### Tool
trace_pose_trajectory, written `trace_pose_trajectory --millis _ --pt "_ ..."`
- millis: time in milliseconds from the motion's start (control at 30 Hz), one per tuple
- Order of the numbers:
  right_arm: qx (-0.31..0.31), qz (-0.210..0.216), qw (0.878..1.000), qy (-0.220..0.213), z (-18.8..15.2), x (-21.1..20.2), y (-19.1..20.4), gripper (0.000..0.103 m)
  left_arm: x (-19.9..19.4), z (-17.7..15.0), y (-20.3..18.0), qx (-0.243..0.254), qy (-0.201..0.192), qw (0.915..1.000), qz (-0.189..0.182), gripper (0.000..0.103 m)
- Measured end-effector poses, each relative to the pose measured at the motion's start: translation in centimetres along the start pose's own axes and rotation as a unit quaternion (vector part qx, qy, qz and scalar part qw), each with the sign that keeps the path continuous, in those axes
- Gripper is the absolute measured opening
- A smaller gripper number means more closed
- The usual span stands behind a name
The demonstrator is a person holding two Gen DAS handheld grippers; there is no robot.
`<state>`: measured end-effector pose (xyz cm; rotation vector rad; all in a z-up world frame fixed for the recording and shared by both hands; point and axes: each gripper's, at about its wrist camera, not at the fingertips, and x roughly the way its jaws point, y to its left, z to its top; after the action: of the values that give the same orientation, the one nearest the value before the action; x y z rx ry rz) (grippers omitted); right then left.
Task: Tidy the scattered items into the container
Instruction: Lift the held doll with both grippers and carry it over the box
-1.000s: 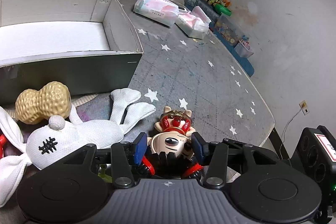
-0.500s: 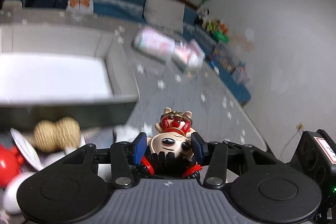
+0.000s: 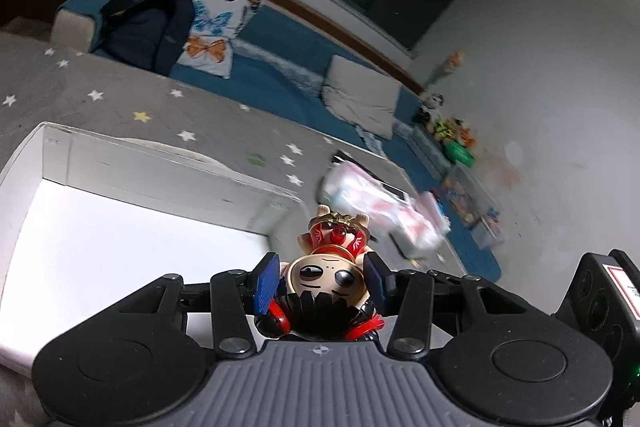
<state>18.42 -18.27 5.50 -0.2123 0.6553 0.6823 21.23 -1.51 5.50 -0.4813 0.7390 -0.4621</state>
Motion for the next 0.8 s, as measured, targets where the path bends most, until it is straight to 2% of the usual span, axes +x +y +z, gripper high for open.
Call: trace_pose_trajectory --millis 300,800 --pt "-0.013 0.03 0.996 0.081 1.5 6.5 -1.3 0.063 4.3 1.1 4.5 -0.058 0.031 0.9977 0.019 0.049" --pt "-0.053 0.027 0.983 0.174 2.0 11.2 -1.9 0.063 7.2 1.0 7.6 -0.115 0.071 0.9905 0.025 0.048"
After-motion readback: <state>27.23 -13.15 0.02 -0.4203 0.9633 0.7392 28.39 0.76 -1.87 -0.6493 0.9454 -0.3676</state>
